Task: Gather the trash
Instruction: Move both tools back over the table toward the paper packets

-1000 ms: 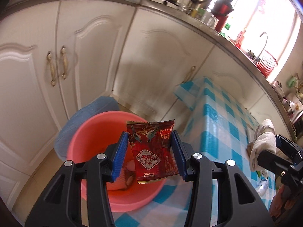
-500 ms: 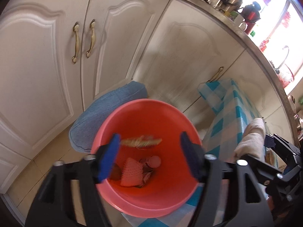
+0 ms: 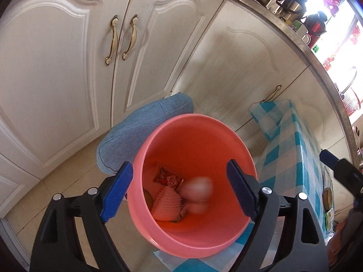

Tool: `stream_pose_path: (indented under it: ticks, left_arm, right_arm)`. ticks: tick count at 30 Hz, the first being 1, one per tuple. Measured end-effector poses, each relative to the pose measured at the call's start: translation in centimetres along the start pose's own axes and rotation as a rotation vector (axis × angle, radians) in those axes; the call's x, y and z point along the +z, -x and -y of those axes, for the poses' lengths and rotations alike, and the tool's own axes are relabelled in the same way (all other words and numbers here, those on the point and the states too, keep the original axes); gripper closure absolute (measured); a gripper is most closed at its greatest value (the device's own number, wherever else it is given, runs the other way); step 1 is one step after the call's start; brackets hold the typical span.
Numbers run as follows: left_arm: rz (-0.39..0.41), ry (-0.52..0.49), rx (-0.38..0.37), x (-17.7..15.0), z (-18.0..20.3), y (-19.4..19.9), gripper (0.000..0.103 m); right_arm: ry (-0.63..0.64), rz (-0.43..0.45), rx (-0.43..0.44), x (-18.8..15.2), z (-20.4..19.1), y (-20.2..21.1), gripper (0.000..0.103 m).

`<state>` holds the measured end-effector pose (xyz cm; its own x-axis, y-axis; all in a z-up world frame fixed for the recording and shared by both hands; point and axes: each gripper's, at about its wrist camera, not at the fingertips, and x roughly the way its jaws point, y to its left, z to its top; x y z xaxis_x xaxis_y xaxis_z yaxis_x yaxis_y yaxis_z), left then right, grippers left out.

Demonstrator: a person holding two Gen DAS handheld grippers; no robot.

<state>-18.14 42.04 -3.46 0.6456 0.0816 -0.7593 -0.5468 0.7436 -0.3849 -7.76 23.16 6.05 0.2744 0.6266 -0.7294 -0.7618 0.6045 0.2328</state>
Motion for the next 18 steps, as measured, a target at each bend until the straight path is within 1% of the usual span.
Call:
stream_pose_path:
  ticks: [5, 7, 11, 14, 18]
  left_arm:
    - [0.003, 0.012, 0.003, -0.1, -0.1, 0.3, 0.016]
    - [-0.002, 0.016, -0.001, -0.3, 0.0, 0.4, 0.013]
    - [-0.015, 0.001, -0.017, -0.7, 1.0, 0.4, 0.013]
    - [-0.026, -0.017, -0.052, -1.0, 2.4, 0.5, 0.013]
    - [-0.034, -0.089, -0.105, -1.6, 5.3, 0.9, 0.012]
  right_arm:
    - [-0.065, 0.038, 0.011, 0.4, 1.1, 1.8, 0.008]
    - [-0.097, 0.053, 0.014, 0.1, 1.7, 2.8, 0.008]
    - [-0.147, 0.080, 0.002, -0.9, 2.8, 4.9, 0.008]
    - [-0.179, 0.106, -0.010, -2.2, 3.6, 6.9, 0.008]
    - [-0.200, 0.141, -0.030, -4.0, 4.4, 9.2, 0.008]
